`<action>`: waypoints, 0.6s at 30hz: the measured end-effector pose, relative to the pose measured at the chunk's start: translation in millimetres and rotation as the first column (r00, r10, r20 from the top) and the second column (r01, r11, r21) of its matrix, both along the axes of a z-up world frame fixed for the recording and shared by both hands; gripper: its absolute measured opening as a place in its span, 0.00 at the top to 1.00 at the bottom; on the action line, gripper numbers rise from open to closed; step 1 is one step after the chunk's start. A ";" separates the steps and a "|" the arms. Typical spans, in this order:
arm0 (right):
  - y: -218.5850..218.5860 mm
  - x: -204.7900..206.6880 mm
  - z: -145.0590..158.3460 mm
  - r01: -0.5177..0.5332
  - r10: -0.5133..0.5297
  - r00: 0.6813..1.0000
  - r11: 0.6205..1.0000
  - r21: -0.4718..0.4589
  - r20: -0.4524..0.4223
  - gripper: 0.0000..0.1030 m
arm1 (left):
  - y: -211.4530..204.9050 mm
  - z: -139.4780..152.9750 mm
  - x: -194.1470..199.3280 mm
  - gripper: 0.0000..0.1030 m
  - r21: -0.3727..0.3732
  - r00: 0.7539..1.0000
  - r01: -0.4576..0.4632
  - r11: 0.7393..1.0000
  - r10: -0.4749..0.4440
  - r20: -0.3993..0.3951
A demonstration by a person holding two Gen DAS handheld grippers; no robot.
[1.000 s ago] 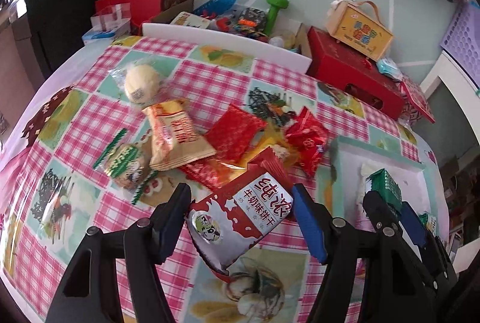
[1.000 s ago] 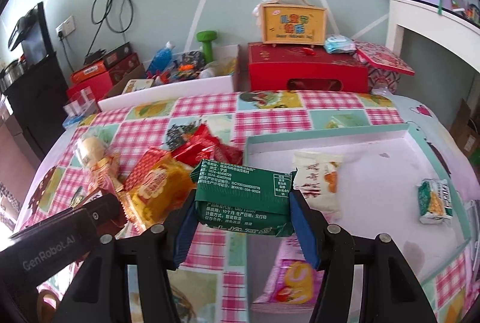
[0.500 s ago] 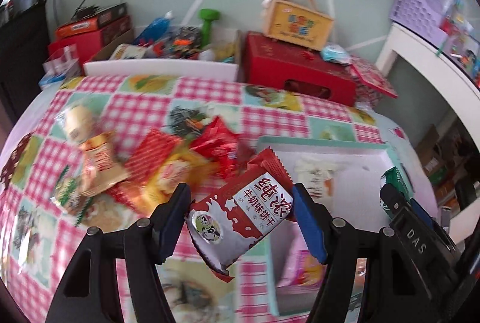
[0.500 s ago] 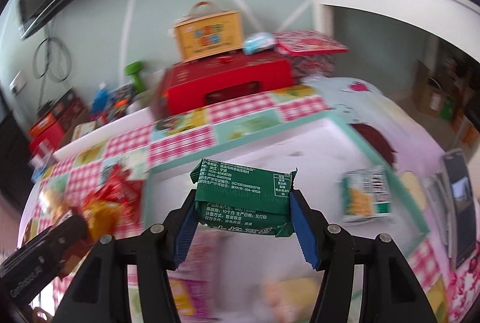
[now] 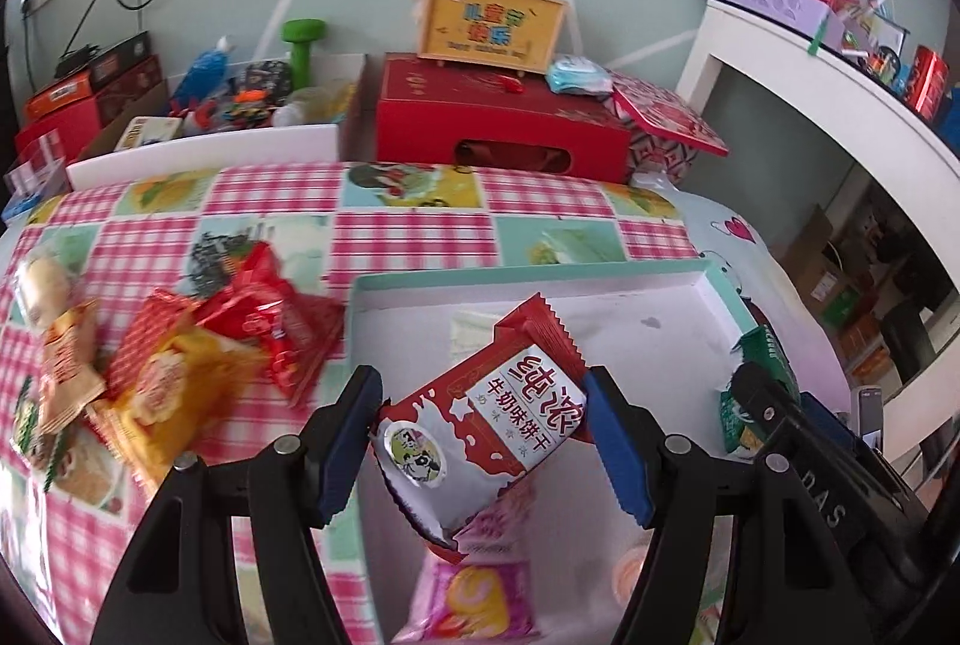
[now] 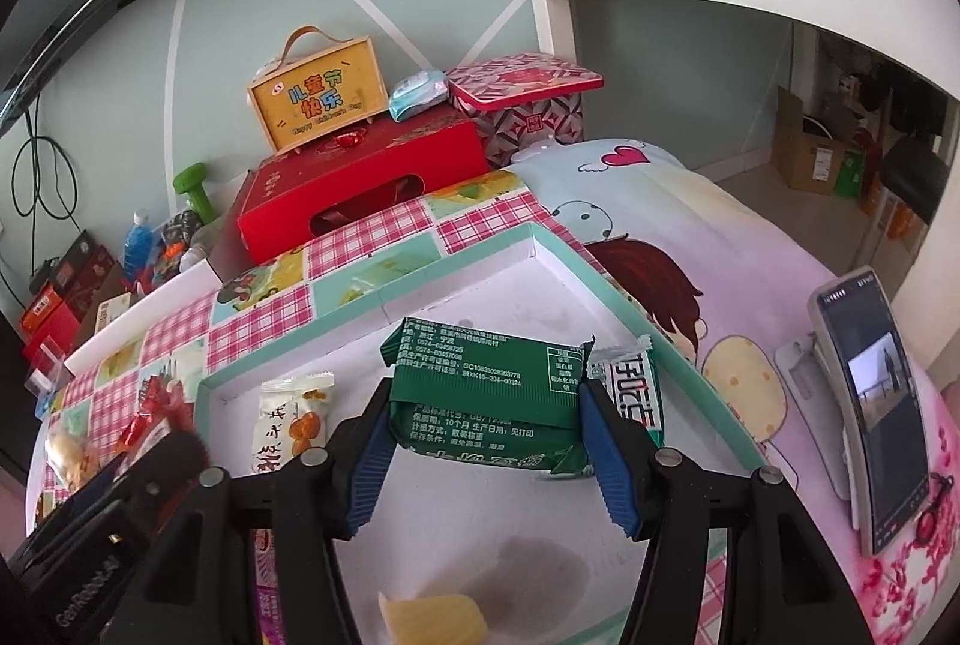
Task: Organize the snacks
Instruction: 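Carry both items over the tray and open both tools to release them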
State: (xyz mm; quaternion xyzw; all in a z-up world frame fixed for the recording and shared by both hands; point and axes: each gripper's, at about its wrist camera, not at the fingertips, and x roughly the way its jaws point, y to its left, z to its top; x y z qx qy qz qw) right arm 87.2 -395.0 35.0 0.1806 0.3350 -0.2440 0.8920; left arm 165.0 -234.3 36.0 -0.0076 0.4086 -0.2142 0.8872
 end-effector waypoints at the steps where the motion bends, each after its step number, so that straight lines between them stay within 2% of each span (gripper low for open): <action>1: -0.2 0.8 -0.9 -0.003 0.003 1.000 1.000 0.003 0.001 0.39 | -4.1 -1.1 1.2 0.32 0.001 1.000 0.006 1.000 -0.006 -0.002; 13: -9.7 2.9 -9.3 0.022 -0.022 1.000 1.000 0.006 -0.022 0.39 | -20.6 -17.7 12.1 0.32 -0.007 0.998 0.040 0.999 -0.041 -0.058; 18: -10.5 2.9 -9.7 0.023 -0.023 0.999 1.000 0.012 -0.028 0.38 | -15.9 -13.5 12.0 0.26 -0.039 0.996 0.055 0.998 -0.058 -0.070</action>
